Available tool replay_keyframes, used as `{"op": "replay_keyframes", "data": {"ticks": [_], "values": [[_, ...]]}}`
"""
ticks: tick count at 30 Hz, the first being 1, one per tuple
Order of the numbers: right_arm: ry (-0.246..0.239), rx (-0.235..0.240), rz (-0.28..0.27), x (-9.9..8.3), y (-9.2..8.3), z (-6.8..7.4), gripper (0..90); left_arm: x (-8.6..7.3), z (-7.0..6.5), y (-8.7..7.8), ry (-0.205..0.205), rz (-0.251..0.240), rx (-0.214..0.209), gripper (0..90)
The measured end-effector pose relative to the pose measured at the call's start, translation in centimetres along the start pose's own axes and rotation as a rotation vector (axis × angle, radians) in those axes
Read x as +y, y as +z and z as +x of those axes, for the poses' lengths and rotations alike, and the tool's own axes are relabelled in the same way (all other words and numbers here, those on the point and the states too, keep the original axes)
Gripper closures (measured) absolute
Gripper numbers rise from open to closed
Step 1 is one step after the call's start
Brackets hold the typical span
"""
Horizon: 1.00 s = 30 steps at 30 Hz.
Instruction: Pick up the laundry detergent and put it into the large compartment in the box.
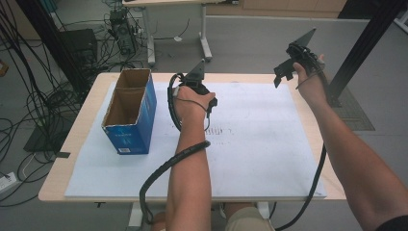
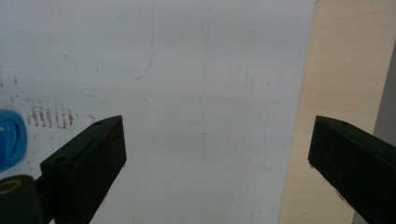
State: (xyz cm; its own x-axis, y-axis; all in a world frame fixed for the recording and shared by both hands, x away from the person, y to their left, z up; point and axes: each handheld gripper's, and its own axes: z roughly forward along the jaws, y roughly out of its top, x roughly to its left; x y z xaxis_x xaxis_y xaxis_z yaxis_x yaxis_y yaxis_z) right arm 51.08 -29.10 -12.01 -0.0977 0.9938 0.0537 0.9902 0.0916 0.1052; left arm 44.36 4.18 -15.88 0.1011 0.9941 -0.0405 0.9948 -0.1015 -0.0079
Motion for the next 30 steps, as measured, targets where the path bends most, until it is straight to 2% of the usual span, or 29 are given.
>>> {"op": "replay_keyframes", "data": {"ticks": [30], "values": [[-0.002,-0.002,-0.005,-0.14,-0.07,-0.05,4.2,-0.17,-0.36,0.09,0.017,-0.007,0.015,23.8]]}}
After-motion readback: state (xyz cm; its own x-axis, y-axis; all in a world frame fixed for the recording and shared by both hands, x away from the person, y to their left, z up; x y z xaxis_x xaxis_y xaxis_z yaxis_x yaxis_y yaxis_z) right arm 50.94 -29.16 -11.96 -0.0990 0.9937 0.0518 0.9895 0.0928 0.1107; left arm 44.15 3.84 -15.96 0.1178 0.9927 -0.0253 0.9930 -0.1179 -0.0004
